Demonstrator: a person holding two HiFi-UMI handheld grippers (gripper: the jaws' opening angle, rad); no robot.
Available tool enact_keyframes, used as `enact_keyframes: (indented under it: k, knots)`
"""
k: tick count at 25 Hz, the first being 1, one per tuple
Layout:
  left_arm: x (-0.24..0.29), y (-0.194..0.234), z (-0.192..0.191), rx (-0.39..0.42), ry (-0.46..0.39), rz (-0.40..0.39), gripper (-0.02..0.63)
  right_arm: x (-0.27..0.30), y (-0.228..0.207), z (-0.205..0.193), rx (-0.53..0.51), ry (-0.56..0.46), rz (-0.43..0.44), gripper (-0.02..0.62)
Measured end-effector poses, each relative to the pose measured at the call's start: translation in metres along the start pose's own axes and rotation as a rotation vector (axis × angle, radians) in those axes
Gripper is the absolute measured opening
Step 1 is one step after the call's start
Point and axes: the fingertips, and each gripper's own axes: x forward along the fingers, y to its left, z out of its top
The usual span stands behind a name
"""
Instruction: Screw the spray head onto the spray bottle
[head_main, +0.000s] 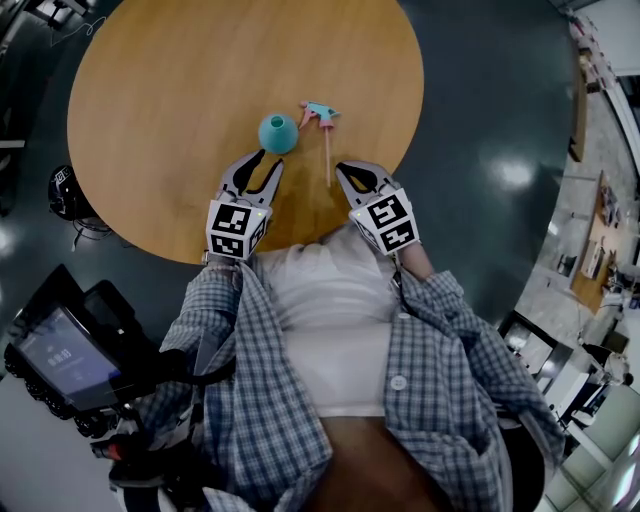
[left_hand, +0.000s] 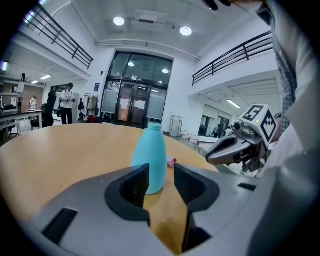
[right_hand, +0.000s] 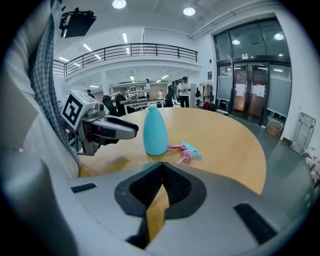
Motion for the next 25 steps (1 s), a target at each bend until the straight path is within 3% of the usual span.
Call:
enact_keyframes:
  k: [7, 12, 20, 25]
  knots:
    - [0.010, 0.017, -0.002, 0.021, 0.024, 0.077, 0.342, 0.000, -0.003, 0.000, 0.000, 0.015, 0.003, -0.005]
    - [0.028, 0.026, -0.007, 0.064, 0.049, 0.070, 0.347, 0.006, -0.009, -0.004, -0.002, 0.029, 0.004, -0.005]
    - [0.061, 0.043, -0.017, 0.055, 0.077, 0.043, 0.414, 0.018, -0.021, -0.004, -0.010, 0.067, -0.001, -0.005]
    - [0.076, 0.043, -0.024, 0.050, 0.089, 0.033, 0.415, 0.021, -0.023, -0.004, -0.019, 0.087, 0.004, -0.005]
